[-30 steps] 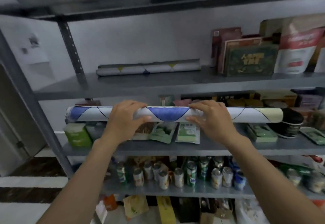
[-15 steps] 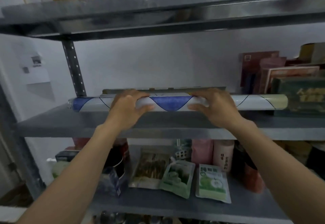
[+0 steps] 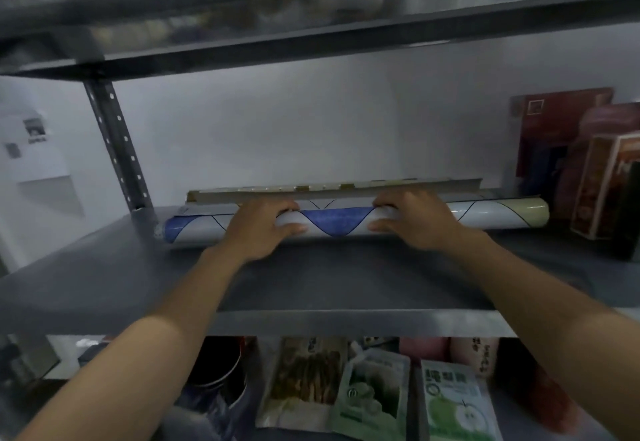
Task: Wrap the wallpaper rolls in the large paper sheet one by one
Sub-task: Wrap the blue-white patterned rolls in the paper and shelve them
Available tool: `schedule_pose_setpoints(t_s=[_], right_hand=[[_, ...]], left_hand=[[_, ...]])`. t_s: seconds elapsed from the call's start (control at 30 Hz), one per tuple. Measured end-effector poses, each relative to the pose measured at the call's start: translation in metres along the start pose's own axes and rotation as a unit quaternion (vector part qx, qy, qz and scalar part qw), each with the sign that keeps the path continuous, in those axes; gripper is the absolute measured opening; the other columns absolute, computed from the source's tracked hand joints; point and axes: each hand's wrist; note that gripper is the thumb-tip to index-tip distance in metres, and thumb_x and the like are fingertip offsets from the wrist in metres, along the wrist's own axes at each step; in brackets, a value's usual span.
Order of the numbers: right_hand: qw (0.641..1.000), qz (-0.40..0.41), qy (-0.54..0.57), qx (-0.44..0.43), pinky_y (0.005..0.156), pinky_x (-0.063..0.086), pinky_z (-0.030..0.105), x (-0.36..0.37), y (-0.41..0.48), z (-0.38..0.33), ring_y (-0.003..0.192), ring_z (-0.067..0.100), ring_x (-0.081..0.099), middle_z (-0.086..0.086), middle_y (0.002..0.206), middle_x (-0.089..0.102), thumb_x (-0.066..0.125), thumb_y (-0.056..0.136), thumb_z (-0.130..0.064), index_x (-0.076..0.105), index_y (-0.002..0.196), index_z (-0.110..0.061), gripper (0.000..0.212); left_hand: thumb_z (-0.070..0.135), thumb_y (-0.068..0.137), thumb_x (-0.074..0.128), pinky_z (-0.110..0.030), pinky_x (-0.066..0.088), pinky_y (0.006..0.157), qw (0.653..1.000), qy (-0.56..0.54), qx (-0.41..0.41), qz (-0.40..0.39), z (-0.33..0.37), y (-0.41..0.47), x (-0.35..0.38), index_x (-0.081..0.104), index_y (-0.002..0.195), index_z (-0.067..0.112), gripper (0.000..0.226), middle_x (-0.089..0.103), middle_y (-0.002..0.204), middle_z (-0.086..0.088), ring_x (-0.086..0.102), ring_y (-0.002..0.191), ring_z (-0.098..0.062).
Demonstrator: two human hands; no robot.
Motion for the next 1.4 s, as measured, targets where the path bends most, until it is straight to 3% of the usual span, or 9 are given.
schedule_pose_setpoints(t_s=[0.13,0.5,0.7,0.9,1.03,1.2,1.4], right_hand=[[0.999,-0.017,-0.023,0.021,0.096,0.042,0.038,0.007,0.014,-0.001,0.112,0.026,0.056,0.0,0.124,0.062,0.06,0.085,-0.055,0.057,0.123,-0.03,0.045],[0.999,-0.024,-0.037,0.02,0.089,0.046,0.038,0.022,0.036,-0.006,0.103,0.025,0.056,0.005,0.114,0.063,0.06,0.087,-0.049,0.058,0.118,-0.027,0.037],[0.999,-0.017,-0.03,0.017,0.086,0.045,0.036,0.024,0.037,-0.009,0.101,0.026,0.056,0.005,0.113,0.064,0.062,0.088,-0.045,0.06,0.115,-0.025,0.035],[0.999,-0.005,-0.043,0.01,0.093,0.044,0.038,0.023,0.032,-0.017,0.109,0.029,0.056,0.006,0.122,0.062,0.061,0.087,-0.045,0.054,0.126,-0.025,0.044],[0.997,0.012,-0.07,-0.009,0.109,0.031,0.04,0.017,0.028,-0.022,0.129,0.028,0.043,0.006,0.142,0.048,0.057,0.091,-0.046,0.042,0.142,-0.02,0.059],[0.996,-0.007,-0.083,-0.018,0.115,0.017,0.039,0.013,0.021,-0.029,0.141,0.024,0.026,0.004,0.156,0.027,0.051,0.092,-0.053,0.031,0.148,-0.024,0.066],[0.999,0.002,-0.041,0.003,0.112,0.024,0.037,-0.002,0.001,-0.041,0.138,0.024,0.033,0.004,0.151,0.037,0.049,0.093,-0.053,0.029,0.149,-0.024,0.066]], left_hand=[[0.052,0.083,0.064,-0.034,0.048,0.086,1.0,0.007,-0.006,-0.018,-0.016,0.014,0.008,0.065,0.113,0.031,0.037,0.068,0.111,0.01,0.06,0.102,-0.017],[0.061,0.075,0.051,-0.036,0.047,0.086,1.0,0.013,0.001,-0.021,-0.035,0.035,0.018,0.064,0.114,0.029,0.052,0.067,0.11,0.004,0.059,0.1,-0.02],[0.048,0.084,0.065,-0.037,0.046,0.093,1.0,0.012,-0.007,-0.011,-0.037,0.036,0.022,0.063,0.12,0.025,0.042,0.066,0.118,0.002,0.058,0.107,-0.022],[0.041,0.087,0.065,-0.039,0.044,0.098,1.0,0.012,0.01,-0.02,-0.032,0.035,0.025,0.057,0.129,0.023,0.046,0.061,0.128,-0.001,0.056,0.114,-0.024],[0.04,0.088,0.063,-0.038,0.04,0.104,0.999,0.021,0.027,-0.015,-0.026,0.032,0.021,0.051,0.136,0.023,0.052,0.054,0.138,0.001,0.05,0.124,-0.022],[0.045,0.091,0.058,-0.035,0.029,0.113,0.999,0.035,0.026,-0.009,-0.014,0.025,0.011,0.044,0.141,0.026,0.056,0.039,0.15,0.002,0.035,0.137,-0.018],[0.049,0.091,0.054,-0.03,0.024,0.112,0.999,0.018,0.03,0.015,0.008,-0.002,0.0,0.041,0.143,0.027,0.058,0.036,0.151,0.006,0.033,0.138,-0.014]])
Point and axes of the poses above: each hand's wrist, its own y-axis towards the middle knuckle, its own x-axis out of the palm, z = x × y
